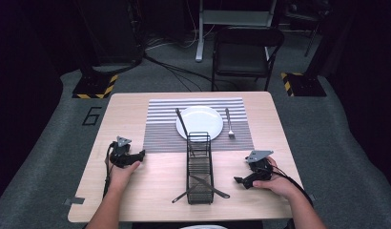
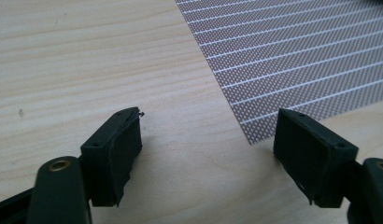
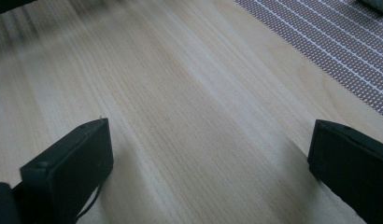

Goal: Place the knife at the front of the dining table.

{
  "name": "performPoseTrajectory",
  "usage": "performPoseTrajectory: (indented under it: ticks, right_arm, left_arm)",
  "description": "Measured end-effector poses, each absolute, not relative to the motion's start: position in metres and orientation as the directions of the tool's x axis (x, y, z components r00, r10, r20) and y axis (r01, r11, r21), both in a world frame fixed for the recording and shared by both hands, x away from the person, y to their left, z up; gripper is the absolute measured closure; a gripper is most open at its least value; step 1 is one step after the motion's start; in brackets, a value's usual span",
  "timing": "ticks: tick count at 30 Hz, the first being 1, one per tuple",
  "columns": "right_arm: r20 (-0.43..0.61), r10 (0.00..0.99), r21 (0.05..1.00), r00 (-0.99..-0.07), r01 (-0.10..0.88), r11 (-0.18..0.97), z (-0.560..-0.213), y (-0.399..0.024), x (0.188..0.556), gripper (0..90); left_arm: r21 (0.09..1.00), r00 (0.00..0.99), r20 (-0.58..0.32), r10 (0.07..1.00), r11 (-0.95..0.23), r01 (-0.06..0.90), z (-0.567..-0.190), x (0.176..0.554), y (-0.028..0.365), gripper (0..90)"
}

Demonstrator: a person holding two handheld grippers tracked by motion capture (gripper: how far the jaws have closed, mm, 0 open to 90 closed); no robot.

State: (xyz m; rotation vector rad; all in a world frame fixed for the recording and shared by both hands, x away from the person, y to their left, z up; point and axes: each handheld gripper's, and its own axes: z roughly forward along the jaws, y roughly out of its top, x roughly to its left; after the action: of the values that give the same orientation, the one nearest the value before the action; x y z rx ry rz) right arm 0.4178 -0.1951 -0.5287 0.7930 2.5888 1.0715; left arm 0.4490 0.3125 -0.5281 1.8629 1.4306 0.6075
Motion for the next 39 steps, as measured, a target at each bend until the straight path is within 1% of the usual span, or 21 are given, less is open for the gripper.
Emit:
performPoseTrajectory:
  ticks: [1, 2, 10, 21, 25, 28, 33, 36, 39]
  right_arm:
    - [-0.005, 0.562, 0.708, -0.827, 0.394, 0.586, -0.529, -0.195, 0.418, 0.0]
    - [-0.011, 0.558, 0.712, -0.830, 0.385, 0.587, -0.529, -0.195, 0.418, 0.0]
    - [-0.012, 0.557, 0.711, -0.831, 0.384, 0.588, -0.529, -0.195, 0.419, 0.0]
    - [-0.012, 0.557, 0.712, -0.831, 0.384, 0.588, -0.529, -0.195, 0.419, 0.0]
    - [-0.012, 0.558, 0.712, -0.830, 0.385, 0.588, -0.529, -0.195, 0.419, 0.0]
    - [-0.012, 0.557, 0.712, -0.830, 0.384, 0.588, -0.529, -0.195, 0.419, 0.0]
    - [-0.013, 0.556, 0.712, -0.831, 0.383, 0.589, -0.529, -0.195, 0.419, 0.0]
    - [-0.012, 0.557, 0.712, -0.830, 0.384, 0.588, -0.529, -0.195, 0.419, 0.0]
    - [-0.013, 0.557, 0.712, -0.830, 0.384, 0.588, -0.529, -0.195, 0.419, 0.0]
  left_arm:
    - [0.763, 0.284, -0.066, 0.957, -0.135, 0.632, -0.528, 0.449, 0.312, 21.5]
    - [0.767, 0.283, -0.060, 0.957, -0.137, 0.627, -0.528, 0.449, 0.312, 21.3]
    - [0.757, 0.288, -0.018, 0.958, -0.175, 0.629, -0.528, 0.449, 0.308, 21.8]
    - [0.758, 0.283, -0.017, 0.959, -0.173, 0.629, -0.528, 0.449, 0.309, 22.8]
    - [0.755, 0.281, -0.030, 0.959, -0.162, 0.635, -0.527, 0.449, 0.311, 25.4]
    - [0.757, 0.269, -0.077, 0.960, -0.119, 0.642, -0.524, 0.447, 0.312, 32.5]
    - [0.765, 0.259, -0.076, 0.963, -0.110, 0.635, -0.518, 0.444, 0.312, 32.9]
    - [0.770, 0.257, -0.102, 0.961, -0.088, 0.632, -0.512, 0.439, 0.307, 33.1]
    - [0.765, 0.279, -0.115, 0.953, -0.094, 0.637, -0.507, 0.436, 0.303, 34.1]
